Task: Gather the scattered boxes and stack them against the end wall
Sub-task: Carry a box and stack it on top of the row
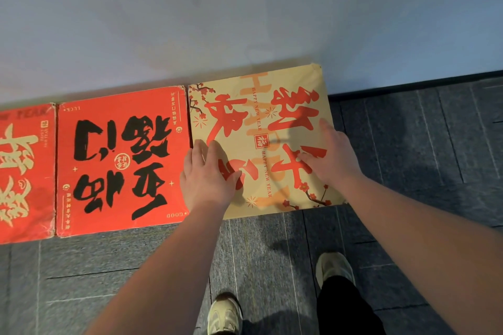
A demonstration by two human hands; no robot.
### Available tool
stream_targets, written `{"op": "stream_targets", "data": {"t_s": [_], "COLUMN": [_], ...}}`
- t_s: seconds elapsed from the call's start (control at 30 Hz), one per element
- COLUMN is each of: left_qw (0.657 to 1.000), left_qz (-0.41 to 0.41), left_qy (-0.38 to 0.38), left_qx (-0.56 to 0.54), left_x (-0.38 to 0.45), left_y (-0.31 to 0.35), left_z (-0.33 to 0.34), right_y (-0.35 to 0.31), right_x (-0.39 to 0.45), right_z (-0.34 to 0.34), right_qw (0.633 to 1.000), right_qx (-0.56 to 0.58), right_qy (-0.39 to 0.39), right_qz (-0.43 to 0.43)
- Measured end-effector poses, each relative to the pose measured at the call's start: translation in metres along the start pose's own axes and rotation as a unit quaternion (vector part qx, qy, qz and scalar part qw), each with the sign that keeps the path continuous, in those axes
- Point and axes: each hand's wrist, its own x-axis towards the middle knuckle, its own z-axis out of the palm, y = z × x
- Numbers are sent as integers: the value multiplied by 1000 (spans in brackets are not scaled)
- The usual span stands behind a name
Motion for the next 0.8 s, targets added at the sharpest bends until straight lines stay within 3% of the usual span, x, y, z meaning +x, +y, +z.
{"op": "stream_targets", "data": {"t_s": [0.43, 0.63, 0.8], "left_qw": [999, 999, 998], "left_qz": [-4, -8, -13], "left_qy": [-32, -47, -66], "left_qx": [8, -6, -16], "left_x": [9, 5, 0], "left_y": [-12, -15, -10], "left_z": [-7, -17, -53], "right_y": [-8, -15, -44], "right_x": [-1, -2, -10], "right_z": [12, 3, -28], "right_qw": [999, 996, 992], "right_qx": [-42, -73, -124], "right_qy": [5, -40, -36], "right_qz": [14, 38, -4]}}
